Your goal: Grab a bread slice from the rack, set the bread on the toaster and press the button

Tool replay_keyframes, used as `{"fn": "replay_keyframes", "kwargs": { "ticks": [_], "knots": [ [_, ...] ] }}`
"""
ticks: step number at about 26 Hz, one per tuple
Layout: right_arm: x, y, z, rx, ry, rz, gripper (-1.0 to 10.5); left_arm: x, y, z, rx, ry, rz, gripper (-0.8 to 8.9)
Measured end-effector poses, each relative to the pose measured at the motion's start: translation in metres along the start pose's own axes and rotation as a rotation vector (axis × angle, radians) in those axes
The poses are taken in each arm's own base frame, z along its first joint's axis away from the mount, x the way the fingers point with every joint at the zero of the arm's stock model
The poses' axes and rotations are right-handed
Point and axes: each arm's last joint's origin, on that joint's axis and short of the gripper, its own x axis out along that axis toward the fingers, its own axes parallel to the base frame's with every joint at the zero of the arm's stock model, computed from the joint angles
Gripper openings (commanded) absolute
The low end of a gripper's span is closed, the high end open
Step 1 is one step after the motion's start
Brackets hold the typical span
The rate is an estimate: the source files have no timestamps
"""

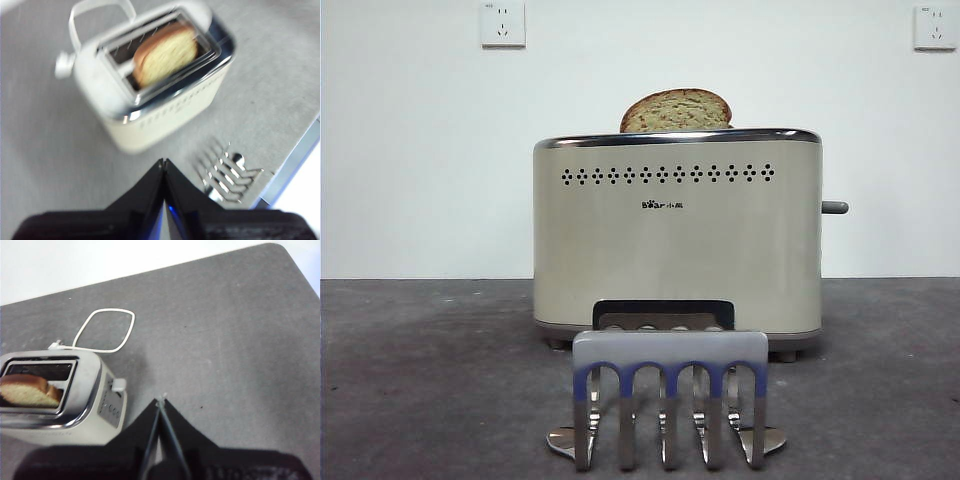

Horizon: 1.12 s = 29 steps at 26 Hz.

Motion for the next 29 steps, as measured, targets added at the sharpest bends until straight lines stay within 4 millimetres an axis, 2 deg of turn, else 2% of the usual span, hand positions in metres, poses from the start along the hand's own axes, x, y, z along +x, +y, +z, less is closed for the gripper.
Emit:
{"fn": "replay_keyframes", "kwargs": {
  "ticks": [2, 5, 8, 11, 14, 16, 18, 23, 29],
  "knots": [
    [0.002, -0.001, 0.001, 0.0, 0.003, -0.022, 0.0, -0.001, 0.004, -0.01, 0.042, -0.075, -0.013, -0.03],
    [0.009, -0.001, 0.004, 0.001, 0.019, -0.043, 0.0, 0.003, 0.018, -0.035, 0.051, -0.244, 0.045, -0.03],
    [0.018, -0.001, 0.007, 0.003, 0.043, -0.05, 0.0, 0.014, 0.033, -0.076, 0.024, -0.403, 0.195, -0.03],
    [0.032, -0.002, 0.012, 0.004, 0.078, -0.056, 0.0, 0.031, 0.041, -0.13, -0.026, -0.526, 0.338, -0.03],
    [0.057, -0.003, 0.019, 0.008, 0.145, -0.069, 0.0, 0.063, 0.039, -0.213, -0.132, -0.564, 0.514, -0.03],
    [0.076, -0.003, 0.023, 0.01, 0.194, -0.077, 0.0, 0.083, 0.037, -0.251, -0.209, -0.536, 0.582, -0.03],
    [0.096, -0.004, 0.027, 0.013, 0.244, -0.085, 0.0, 0.097, 0.035, -0.276, -0.262, -0.531, 0.643, -0.03],
    [0.141, -0.007, 0.03, 0.018, 0.358, -0.103, 0.0, 0.12, 0.032, -0.306, -0.334, -0.573, 0.645, -0.03],
    [0.185, -0.009, 0.037, 0.019, 0.379, -0.106, 0.0, 0.121, 0.033, -0.307, -0.366, -0.57, 0.654, -0.03]
  ]
}}
